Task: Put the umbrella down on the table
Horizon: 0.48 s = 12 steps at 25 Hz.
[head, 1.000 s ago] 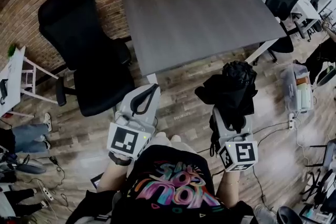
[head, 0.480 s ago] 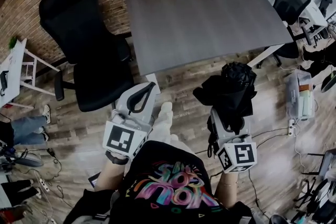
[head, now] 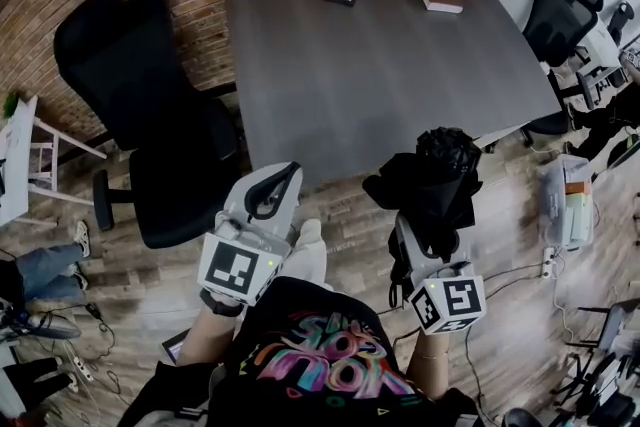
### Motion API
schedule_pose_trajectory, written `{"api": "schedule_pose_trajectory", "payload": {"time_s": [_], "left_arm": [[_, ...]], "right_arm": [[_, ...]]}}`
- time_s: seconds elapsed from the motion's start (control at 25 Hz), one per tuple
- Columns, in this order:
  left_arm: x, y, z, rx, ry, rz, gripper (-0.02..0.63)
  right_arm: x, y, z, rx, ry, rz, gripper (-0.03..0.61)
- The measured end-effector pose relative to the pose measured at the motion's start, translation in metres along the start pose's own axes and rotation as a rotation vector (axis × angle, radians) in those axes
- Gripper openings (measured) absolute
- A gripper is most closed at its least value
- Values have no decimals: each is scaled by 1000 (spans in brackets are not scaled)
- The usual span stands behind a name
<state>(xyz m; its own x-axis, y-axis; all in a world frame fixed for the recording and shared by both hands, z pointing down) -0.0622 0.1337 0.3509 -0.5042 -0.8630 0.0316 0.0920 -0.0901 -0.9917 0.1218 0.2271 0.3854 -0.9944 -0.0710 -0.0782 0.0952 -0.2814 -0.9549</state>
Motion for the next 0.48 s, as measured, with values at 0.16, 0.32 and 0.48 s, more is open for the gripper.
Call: {"api": "schedule_pose_trajectory", "payload": {"time_s": [0.16,0.32,0.48], "left_arm": [[41,8,28,-6,2,-6,0],[88,13,50,-8,9,-1,0],[127,11,62,-4,28,-21,0]], "right_arm": [[-1,24,52,-5,5,3,253],[5,42,103,-4,8,8,254],[12,52,140,13,7,-27,253]]}}
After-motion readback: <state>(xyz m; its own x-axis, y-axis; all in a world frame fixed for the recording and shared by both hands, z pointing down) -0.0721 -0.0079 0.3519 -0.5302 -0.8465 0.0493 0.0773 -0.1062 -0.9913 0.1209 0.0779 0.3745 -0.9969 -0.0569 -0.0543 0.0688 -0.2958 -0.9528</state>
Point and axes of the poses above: the fingertips, and each gripper's own axes: z forward along the fingers, x to its left, y out of its top, the point moved 1 cm from there along -z, backward along the fingers, and after that the axes turned 10 degrees about -y, right-handed, at the moved point
